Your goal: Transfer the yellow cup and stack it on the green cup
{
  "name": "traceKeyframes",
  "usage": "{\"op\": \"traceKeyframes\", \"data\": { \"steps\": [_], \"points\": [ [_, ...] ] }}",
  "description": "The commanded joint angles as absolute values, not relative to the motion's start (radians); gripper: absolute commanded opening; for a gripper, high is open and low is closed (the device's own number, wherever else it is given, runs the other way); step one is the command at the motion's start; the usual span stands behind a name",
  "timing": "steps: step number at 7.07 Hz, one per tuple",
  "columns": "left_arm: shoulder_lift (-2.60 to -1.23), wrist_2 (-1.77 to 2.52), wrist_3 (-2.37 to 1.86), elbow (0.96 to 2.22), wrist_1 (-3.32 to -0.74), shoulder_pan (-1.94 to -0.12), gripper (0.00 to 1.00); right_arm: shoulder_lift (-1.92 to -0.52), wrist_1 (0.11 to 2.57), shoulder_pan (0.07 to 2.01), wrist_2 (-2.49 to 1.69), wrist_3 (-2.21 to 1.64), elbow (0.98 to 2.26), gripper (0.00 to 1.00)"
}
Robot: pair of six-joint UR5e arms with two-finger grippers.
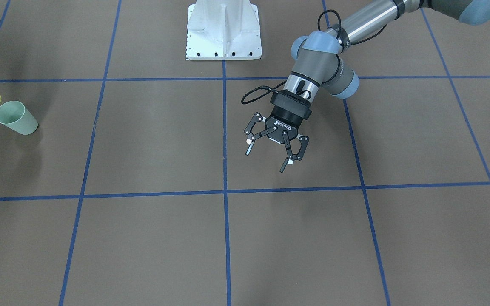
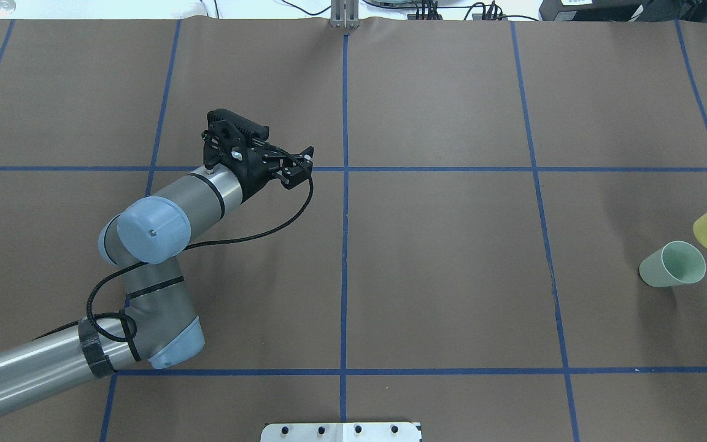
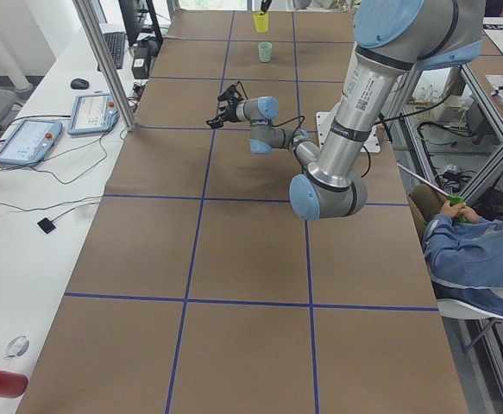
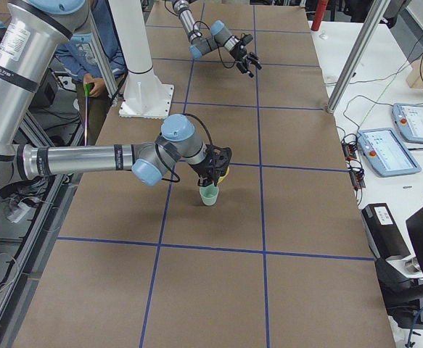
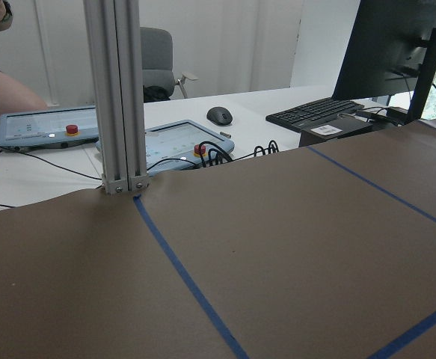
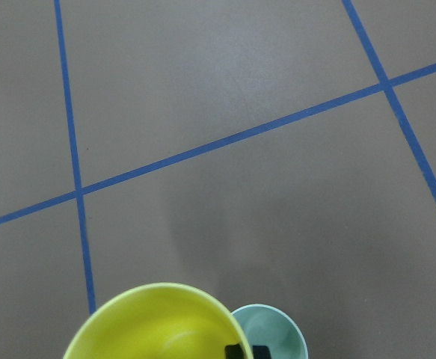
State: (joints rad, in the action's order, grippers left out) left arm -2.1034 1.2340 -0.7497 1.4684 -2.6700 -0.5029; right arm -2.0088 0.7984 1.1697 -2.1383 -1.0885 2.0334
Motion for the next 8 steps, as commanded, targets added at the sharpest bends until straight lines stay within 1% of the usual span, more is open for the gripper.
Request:
{"op": "traceKeyframes", "data": {
  "steps": [1,4,8],
  "points": [
    [-2.098,1.241,-0.805,1.466,-2.668,-0.503,0.99,-2.008,0.736,1.132,-2.103,-1.085,1.979,0.0],
    [-2.097,1.241,-0.807,1.466,-2.669,-0.503,0.99,-2.008,0.736,1.049,-2.094,-1.091,1.976,0.0],
    [-2.097,1.241,-0.808,1.468,-2.671,-0.502,0.99,-2.025,0.736,1.039,-2.083,-1.08,1.959,0.0]
  ]
}}
